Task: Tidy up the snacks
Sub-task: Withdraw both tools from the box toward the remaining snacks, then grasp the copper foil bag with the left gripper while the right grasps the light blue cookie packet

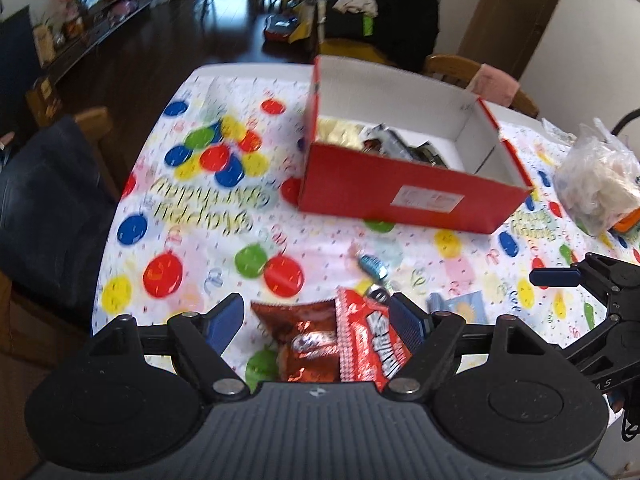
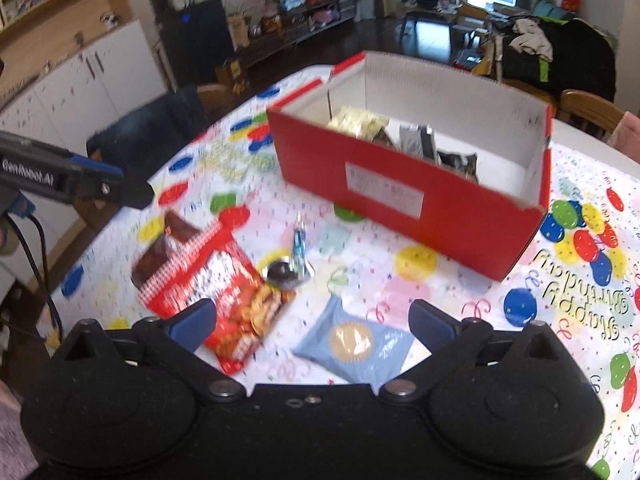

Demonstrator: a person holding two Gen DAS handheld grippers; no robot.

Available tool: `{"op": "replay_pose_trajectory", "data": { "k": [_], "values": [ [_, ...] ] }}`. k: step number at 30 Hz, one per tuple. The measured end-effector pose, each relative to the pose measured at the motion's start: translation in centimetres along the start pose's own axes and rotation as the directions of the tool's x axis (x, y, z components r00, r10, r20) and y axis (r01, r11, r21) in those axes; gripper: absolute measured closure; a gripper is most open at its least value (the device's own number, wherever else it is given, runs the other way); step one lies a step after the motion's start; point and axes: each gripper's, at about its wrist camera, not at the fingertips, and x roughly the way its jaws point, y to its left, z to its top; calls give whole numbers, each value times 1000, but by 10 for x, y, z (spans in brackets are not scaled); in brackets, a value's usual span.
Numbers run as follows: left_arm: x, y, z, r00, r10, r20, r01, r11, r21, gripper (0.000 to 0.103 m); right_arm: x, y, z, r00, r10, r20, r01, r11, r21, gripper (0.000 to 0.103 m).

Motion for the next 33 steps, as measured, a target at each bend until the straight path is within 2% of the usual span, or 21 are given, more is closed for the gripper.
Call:
{"op": "replay_pose_trajectory", "data": {
  "k": [11,17,21,24,26,33],
  "values": [
    [12,-5,-21,999,-16,-45,15,1000,-19,24,38,-1,-10,994,16,-108,-35,984,-174,3],
    [18,15,-27,998,7,-69,-14,995,-98,24,57,1,-14,989,-10,-148,-38,949,-312,11],
    [21,26,-31,996,19,-88,-32,989,-143,24,68,2,-14,986,-26,-163,-39,922,-384,21],
    [26,33,-35,993,35,-110,-53,985,-164,24,77,-3,-13,983,-26,-184,-50,918,-394,29],
    [28,35,-36,992,31,-121,-51,984,-168,24,79,-6,-11,982,-10,-188,-64,920,-388,30],
    [40,22,-34,990,34,-135,-46,995,-89,24,80,-12,-8,982,25,-190,-95,924,-369,35]
  ]
}}
